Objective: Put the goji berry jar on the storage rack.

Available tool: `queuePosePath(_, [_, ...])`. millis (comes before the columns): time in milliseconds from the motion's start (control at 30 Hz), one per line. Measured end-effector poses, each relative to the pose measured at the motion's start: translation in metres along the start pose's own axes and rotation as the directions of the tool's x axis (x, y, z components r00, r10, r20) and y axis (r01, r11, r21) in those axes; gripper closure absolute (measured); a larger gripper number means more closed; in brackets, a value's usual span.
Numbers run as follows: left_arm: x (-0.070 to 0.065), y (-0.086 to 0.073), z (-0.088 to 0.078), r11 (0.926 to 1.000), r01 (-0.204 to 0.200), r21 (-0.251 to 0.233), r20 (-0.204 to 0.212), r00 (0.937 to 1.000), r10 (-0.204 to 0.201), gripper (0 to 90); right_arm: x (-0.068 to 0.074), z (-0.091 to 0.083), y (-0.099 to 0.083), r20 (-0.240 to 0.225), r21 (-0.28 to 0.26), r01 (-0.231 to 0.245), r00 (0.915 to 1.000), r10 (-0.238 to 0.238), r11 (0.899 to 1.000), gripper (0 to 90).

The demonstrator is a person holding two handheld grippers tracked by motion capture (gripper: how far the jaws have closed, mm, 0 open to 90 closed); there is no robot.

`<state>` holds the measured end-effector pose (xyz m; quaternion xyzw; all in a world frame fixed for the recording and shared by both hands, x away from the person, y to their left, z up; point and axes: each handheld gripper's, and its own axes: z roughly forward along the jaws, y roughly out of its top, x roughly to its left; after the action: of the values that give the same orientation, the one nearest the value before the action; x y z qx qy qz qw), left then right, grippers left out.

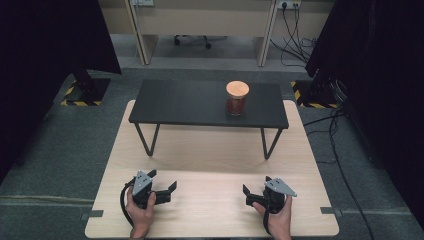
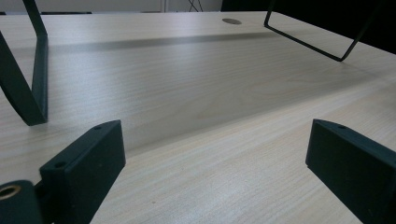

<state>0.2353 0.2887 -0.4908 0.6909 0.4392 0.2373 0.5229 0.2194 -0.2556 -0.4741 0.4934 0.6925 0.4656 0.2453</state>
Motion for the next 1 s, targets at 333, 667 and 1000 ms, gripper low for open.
queuePosePath(333, [0.0000,-0.0001,-0.0001,1.0000,0.001,0.000,0.000,1.0000,-0.001,4.1,0.0006,0.0001,0.0001,0.001,0.001,0.003,1.0000,-0.003,1.000,3.6])
queuePosePath(667, [-0.0007,0.0000,-0.0001,1.0000,0.000,0.000,-0.004,1.0000,0.000,4.0,-0.0009,0.0006,0.0013,-0.002,0.007,-0.010,1.0000,0.010,1.000,3.6])
queuePosePath(1000, [-0.0007,-0.0002,-0.0003,1.0000,0.001,-0.002,-0.003,1.0000,-0.001,4.1,-0.0009,0.0003,0.0008,-0.001,0.004,-0.011,0.9999,0.011,1.000,3.6])
